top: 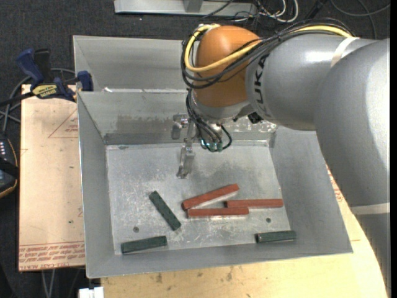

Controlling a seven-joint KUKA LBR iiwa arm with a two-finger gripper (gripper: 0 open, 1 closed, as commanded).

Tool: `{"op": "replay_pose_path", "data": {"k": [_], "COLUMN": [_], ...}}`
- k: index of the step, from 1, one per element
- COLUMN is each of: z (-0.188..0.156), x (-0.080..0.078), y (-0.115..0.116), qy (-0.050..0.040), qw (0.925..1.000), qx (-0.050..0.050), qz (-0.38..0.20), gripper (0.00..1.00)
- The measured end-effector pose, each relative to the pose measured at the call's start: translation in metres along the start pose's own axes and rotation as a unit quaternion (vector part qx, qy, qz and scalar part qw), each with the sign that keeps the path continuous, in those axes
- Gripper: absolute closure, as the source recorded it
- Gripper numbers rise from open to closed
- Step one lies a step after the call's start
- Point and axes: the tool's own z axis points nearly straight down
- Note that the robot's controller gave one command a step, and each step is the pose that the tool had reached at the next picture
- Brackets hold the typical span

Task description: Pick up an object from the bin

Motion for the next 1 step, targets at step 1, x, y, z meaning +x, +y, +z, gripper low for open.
{"op": "replay_pose_path", "data": {"k": [1], "z": [0.019], "x": [0.0682], "y": [-0.0349], "qy": [-0.0014], "qw": [0.9909], "qx": [0.001], "qz": [-0.135], "gripper": [0.0]}}
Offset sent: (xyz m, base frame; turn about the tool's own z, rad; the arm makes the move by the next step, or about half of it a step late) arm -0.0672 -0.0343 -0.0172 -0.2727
